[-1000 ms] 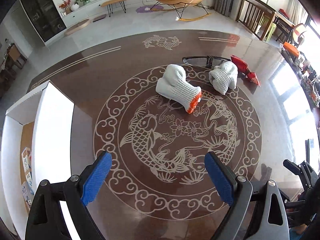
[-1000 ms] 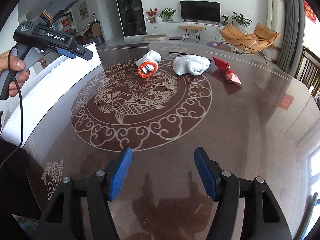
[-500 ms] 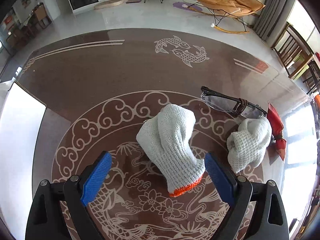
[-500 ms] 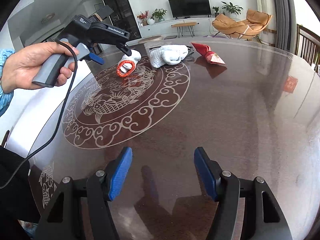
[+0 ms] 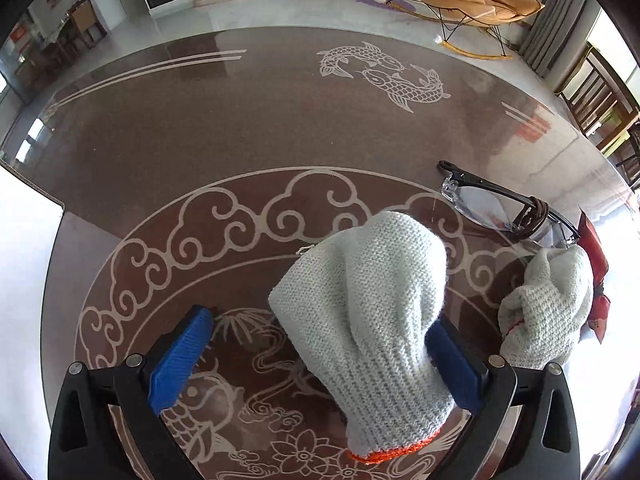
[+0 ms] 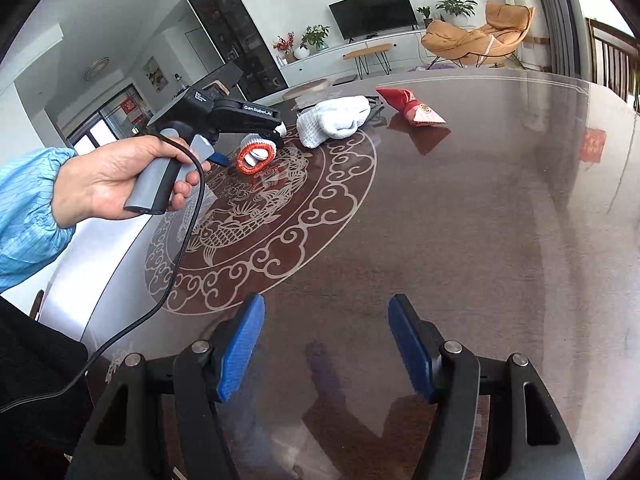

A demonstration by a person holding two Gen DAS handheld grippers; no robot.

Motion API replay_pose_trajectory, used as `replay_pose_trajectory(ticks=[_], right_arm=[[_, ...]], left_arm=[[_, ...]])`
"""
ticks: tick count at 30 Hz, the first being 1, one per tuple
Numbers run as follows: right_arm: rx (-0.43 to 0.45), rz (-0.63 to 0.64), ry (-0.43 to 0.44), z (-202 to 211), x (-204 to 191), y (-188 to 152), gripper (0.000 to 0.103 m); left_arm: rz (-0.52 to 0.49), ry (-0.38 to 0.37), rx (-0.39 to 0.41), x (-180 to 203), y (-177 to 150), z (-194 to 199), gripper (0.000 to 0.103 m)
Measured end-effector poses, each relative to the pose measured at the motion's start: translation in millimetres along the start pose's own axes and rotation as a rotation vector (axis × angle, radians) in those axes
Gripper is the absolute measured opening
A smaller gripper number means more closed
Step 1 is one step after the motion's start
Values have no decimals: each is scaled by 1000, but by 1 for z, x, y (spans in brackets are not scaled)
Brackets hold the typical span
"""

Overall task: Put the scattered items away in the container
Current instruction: 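Close the right tool on the red snack packet while the left tool holds the glove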

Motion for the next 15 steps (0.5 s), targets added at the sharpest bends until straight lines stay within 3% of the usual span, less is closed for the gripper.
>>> replay_pose_trajectory(ticks=[2,6,10,15], right_arm=[[30,26,-35,-3,10,26,66],[146,108,-118,-26,41,118,66],[42,177,-153,-92,71,176,66],[-129,252,-107,-152,73,187,66]], left_arm=[[-9,-4,-10,0,1,0,103],[-11,-4,-16,1,-1,2,103],[-16,-6,31,2,-7,7,103],[-27,-13,82,2,-13,12,103]])
Point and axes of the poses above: each gripper's, at about its wrist camera, not at the fingertips, and z roughly against the way its jaws point, x to its right, y to its top, the point moved 7 cm from there along -z, roughly the way its jaws point, and after that the axes turned 6 degrees about x, right-handed, at the moved point
